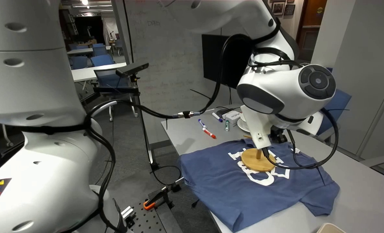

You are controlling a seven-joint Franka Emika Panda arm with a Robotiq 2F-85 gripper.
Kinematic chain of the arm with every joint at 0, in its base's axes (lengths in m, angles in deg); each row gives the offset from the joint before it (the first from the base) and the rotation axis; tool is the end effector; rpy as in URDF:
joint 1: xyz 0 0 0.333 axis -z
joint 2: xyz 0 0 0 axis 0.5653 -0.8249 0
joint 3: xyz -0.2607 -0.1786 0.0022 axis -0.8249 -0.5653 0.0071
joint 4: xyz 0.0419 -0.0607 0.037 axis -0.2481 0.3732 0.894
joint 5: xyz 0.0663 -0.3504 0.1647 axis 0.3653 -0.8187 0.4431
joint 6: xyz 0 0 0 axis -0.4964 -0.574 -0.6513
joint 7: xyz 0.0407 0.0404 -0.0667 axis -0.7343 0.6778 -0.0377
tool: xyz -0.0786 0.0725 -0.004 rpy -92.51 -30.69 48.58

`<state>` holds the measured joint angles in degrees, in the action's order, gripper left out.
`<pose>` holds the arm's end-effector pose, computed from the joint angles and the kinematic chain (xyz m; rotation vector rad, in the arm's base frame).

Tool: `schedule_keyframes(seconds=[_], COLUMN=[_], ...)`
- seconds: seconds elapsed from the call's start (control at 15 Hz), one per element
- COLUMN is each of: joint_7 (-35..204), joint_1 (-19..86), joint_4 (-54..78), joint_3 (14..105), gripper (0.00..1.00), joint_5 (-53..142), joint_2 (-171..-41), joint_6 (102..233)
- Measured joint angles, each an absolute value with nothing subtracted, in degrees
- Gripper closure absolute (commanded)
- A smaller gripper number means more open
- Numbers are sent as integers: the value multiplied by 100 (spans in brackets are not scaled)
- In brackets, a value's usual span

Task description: Hang the peg on the stand

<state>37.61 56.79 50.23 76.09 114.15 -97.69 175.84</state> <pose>0.5254 -0.0947 0.2983 -2.4185 0.4609 -0.4760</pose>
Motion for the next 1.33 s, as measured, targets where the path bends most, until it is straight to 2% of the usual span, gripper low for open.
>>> schedule_keyframes(seconds=[0.2,0.53,1.33], joint_7=[3696,3300,3175], joint_1=[5116,4667,4306], joint_4=[5020,4938,4902], joint_3=[7060,6632,6395], gripper=[67,67,67], joint_5=[11505,12015,12153], joint_2=[-9770,-9771,-9815], joint_6=[17583,17585,17585])
